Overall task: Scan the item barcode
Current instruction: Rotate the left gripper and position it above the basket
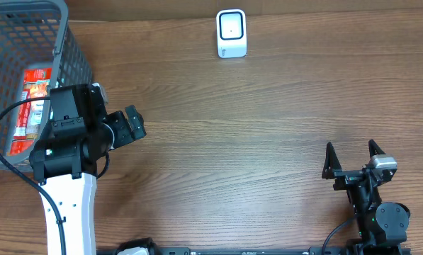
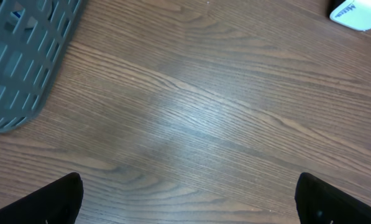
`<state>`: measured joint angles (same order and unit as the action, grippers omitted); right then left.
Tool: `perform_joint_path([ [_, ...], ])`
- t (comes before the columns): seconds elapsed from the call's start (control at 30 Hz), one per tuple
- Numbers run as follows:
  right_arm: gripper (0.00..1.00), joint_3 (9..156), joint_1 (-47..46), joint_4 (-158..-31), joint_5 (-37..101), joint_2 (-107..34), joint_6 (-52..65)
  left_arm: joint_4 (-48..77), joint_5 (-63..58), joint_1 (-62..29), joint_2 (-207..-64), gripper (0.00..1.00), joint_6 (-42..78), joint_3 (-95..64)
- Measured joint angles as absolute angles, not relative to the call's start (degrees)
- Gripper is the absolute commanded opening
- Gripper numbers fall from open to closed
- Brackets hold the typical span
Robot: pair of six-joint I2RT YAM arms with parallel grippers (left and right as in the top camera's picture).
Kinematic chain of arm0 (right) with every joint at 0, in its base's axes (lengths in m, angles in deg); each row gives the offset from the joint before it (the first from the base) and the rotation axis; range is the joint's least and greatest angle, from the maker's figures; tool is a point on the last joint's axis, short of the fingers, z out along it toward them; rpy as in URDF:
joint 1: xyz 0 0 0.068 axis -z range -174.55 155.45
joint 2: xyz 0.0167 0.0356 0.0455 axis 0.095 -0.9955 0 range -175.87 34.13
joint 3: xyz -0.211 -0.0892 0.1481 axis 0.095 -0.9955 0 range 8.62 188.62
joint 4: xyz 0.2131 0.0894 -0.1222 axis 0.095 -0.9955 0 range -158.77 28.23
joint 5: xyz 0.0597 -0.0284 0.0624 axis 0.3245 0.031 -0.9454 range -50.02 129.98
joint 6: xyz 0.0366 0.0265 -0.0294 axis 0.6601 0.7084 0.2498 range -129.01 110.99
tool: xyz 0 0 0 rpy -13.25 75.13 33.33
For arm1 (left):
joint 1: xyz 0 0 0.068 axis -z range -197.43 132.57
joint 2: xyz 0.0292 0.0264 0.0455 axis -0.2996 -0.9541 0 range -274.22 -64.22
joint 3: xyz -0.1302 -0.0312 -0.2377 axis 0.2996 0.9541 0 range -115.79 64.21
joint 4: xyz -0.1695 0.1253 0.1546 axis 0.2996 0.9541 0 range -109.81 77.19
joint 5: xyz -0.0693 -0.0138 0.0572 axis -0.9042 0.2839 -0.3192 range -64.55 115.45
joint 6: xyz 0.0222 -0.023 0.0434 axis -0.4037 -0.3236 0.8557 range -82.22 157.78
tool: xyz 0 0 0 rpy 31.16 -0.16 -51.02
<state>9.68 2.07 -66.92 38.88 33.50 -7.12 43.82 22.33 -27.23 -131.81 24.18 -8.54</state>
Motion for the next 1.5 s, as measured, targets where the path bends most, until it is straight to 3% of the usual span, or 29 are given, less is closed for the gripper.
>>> perform_joint_path([
  [1.5, 1.00, 9.68, 2.07, -66.92, 38.88, 33.50, -7.10, 42.49, 22.33, -27.23, -131.81, 1.00, 24.20, -8.54],
])
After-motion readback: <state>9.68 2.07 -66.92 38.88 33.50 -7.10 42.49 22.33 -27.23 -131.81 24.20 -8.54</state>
